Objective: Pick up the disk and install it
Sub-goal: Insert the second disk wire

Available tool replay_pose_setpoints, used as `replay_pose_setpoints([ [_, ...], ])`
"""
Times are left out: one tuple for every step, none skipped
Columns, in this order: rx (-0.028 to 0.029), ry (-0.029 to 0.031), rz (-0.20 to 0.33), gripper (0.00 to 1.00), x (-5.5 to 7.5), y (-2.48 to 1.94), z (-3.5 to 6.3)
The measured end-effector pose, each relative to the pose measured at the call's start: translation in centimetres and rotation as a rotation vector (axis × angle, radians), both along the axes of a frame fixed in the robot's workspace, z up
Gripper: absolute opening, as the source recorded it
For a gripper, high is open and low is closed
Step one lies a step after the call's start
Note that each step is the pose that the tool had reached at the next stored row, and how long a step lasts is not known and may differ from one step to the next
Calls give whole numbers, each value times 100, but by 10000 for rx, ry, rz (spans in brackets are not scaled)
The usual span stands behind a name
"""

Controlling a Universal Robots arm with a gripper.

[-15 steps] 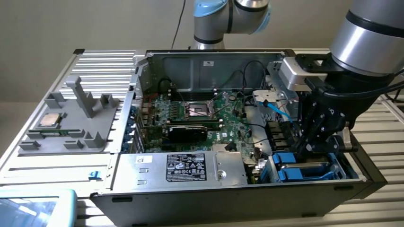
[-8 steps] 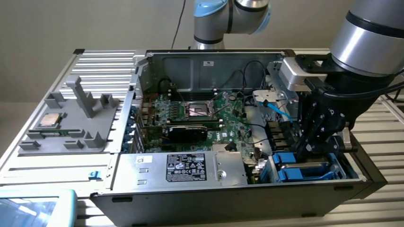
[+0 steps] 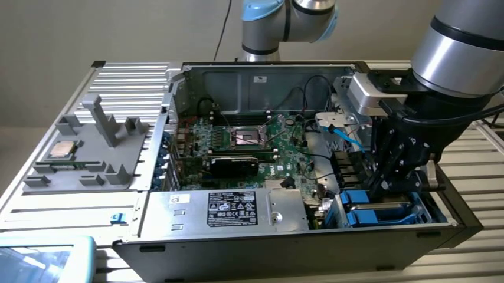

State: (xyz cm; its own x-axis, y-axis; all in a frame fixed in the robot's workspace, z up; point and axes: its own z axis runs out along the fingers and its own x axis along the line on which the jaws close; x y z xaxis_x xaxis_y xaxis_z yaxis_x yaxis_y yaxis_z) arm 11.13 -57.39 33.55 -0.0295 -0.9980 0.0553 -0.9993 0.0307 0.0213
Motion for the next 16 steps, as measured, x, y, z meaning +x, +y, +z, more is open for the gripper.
replay_pose_setpoints([
  [0,0,0,16,0,0,-2],
  [0,0,-1,16,0,0,-3],
  [1,0,-1,16,0,0,-4],
  [2,0,0,16,1,0,-5],
  [3,0,0,16,2,0,-6],
  [3,0,-1,16,2,0,-6],
  [3,0,-1,16,2,0,-6],
  [3,0,-1,16,2,0,-6],
  [3,0,0,16,2,0,-6],
  [3,0,0,16,2,0,-6],
  [3,0,0,16,2,0,-6],
  [4,-1,0,16,3,-1,-6],
  [7,-1,0,17,3,-1,-5],
  [7,-1,0,17,3,-1,0],
  [5,-1,0,24,3,-1,9],
  [4,0,0,24,3,0,28],
])
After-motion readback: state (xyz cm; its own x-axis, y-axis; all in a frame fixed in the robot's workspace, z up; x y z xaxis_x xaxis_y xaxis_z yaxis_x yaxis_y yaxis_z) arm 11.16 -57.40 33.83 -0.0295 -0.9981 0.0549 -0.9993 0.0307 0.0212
